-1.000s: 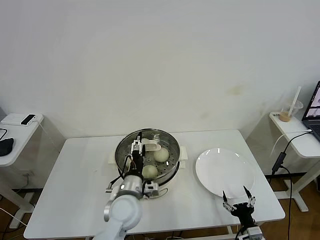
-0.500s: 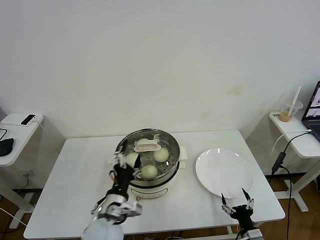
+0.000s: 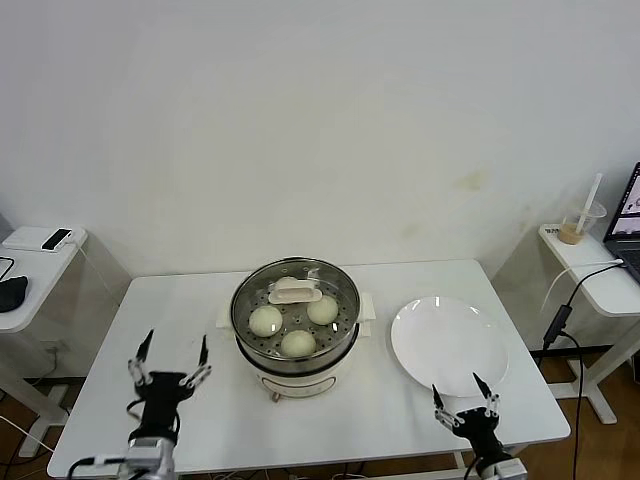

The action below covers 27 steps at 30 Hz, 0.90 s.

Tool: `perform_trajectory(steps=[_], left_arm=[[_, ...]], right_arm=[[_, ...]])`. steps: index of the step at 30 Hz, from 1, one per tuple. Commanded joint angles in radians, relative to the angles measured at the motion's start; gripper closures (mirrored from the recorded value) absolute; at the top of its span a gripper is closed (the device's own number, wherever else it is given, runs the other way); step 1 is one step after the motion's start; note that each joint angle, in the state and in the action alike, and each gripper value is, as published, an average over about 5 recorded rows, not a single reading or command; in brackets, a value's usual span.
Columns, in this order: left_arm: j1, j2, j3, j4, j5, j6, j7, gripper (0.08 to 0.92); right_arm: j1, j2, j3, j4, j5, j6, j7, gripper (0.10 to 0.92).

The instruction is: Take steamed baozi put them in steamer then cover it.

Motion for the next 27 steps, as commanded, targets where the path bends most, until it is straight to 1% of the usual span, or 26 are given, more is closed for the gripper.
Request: perform_trajectory(steps=[1,4,8,16,27], left_arm=[[0.169,-0.009,-0.137,0.147,-0.292,-0.230,0.040,0.177],[0.169,-0.016,-0.140,0.166,-0.306,-0.262,0.050,0.177],[0.177,-0.025,-0.139,0.163,-0.310,-0.269,0.065,0.177],[0.184,-0.034,-0.131,0.150,-0.286,-0.249,0.086,0.177],[0.199,-0.045,-0.134,0.144,-0.280,-0.222,0.103,0.177]], right_arm=[[-0.073,-0.018,-0.041,0.099,0.059,-0.010,-0.009,0.203],[-0.086,-0.021,-0.046,0.103,0.066,-0.020,-0.009,0.203],[-0.088,-0.026,-0.051,0.095,0.080,-0.037,-0.008,0.203],[-0.088,-0.033,-0.076,0.135,0.107,-0.102,-0.002,0.203],[-0.089,-0.033,-0.076,0.142,0.114,-0.099,-0.004,0.203]])
